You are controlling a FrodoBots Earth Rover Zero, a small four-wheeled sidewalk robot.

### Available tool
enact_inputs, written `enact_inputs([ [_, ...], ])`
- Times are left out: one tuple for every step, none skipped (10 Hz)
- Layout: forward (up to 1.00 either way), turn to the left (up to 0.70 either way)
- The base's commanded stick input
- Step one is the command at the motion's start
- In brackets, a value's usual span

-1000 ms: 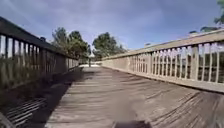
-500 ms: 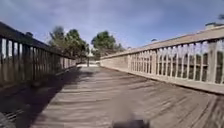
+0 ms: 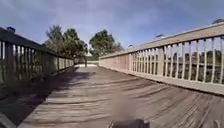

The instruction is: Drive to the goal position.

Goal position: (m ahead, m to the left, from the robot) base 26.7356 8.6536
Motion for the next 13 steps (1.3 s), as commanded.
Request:
enact_inputs([
  [0.85, 0.00],
  [0.85, 0.00],
  [0.85, 0.00],
  [0.85, 0.00],
  [0.85, 0.00],
  [0.85, 0.00],
  [0.85, 0.00],
  [0.85, 0.00],
  [0.85, 0.00],
  [0.85, 0.00],
  [0.85, 0.00],
  [0.85, 0.00],
  [0.85, 0.00],
])
